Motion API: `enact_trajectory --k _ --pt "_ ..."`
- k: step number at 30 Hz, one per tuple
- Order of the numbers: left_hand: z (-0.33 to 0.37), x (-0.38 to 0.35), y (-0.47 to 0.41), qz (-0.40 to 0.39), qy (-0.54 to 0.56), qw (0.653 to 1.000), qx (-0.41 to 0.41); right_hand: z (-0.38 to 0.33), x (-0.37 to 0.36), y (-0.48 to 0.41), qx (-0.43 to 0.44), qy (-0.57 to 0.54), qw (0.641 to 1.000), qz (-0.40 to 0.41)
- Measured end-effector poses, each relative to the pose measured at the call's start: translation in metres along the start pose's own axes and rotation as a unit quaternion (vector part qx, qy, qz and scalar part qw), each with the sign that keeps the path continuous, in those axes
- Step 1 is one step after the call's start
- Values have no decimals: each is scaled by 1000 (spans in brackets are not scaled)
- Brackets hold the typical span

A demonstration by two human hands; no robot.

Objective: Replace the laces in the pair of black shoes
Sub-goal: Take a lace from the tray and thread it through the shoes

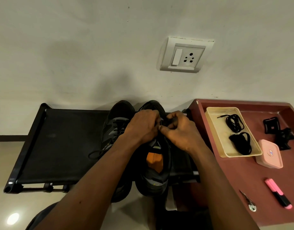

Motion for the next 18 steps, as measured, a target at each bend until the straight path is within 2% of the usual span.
enact_trajectory --k 4,9,18 --pt "-4 2 -1 -21 30 999 -1 -10 -4 13 25 66 996 50" --pt "-5 3 -2 -30 40 999 -1 -23 -17 25 58 201 969 132" --pt "-5 26 4 -18 41 999 -12 -24 -21 23 47 227 958 167"
Point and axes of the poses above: each hand's wrist, its own y-axis away from the middle knuckle, its own x-axis out of the back of the hand, z = x × y, the point moved 5 cm from there along -y, towards the middle knuckle, and after that the axes turned 9 degrees about -y, right-handed, at the moved point
